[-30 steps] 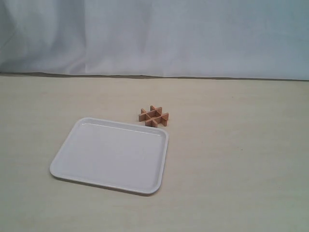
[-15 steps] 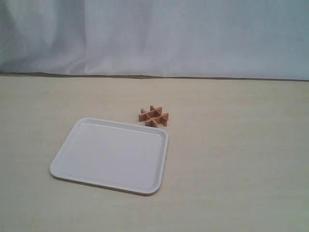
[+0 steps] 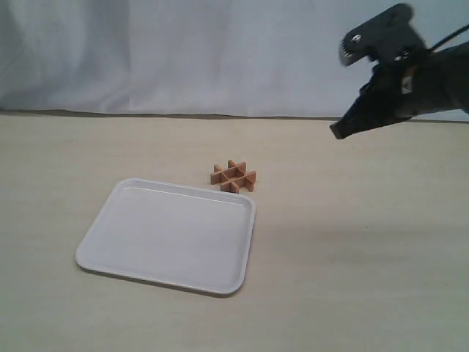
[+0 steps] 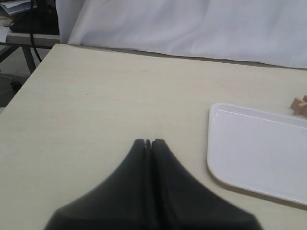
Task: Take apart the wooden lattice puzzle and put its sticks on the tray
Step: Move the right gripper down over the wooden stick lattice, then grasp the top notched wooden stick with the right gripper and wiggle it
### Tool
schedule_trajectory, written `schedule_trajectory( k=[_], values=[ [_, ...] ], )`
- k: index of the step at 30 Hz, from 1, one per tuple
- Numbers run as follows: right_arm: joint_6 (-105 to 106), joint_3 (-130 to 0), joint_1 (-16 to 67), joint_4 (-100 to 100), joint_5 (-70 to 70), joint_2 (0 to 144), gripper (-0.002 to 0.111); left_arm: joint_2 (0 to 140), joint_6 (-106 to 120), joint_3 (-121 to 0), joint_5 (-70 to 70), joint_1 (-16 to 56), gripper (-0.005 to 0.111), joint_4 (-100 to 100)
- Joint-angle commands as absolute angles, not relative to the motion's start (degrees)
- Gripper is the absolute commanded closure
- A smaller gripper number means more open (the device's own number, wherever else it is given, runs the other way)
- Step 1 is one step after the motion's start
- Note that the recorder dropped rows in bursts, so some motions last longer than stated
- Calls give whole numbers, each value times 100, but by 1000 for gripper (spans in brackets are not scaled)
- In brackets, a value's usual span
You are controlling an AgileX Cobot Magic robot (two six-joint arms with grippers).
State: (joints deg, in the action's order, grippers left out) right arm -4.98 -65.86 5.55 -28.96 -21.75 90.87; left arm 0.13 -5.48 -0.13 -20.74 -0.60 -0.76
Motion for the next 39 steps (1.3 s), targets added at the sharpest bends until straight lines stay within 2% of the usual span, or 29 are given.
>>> schedule_trajectory(
  k=[1, 5, 13, 22, 26, 33, 39],
  values=[
    [2937, -7911, 546, -576, -3949, 10551, 104, 0, -568, 0, -2024, -23, 107, -88],
    [4697, -8914, 616, 276, -5279, 11654, 104, 0, -568, 0, -2024, -23, 107, -88],
    [5653, -10161, 1091, 340, -5369, 12849, 104, 0, -568, 0, -2024, -23, 107, -88],
    [6257, -12041, 1252, 166, -6613, 13832, 104, 0, -568, 0, -2024, -23, 107, -88],
    [6772, -12156, 1252, 42, -6612, 13860, 103, 0, -568, 0, -2024, -23, 107, -88],
    [7135, -12156, 1252, -109, -6127, 13932, 85, 0, -568, 0, -2024, -23, 107, -88],
    [7475, -12156, 1252, -109, -5913, 14117, 83, 0, -568, 0, -2035, -23, 107, -88]
  ],
)
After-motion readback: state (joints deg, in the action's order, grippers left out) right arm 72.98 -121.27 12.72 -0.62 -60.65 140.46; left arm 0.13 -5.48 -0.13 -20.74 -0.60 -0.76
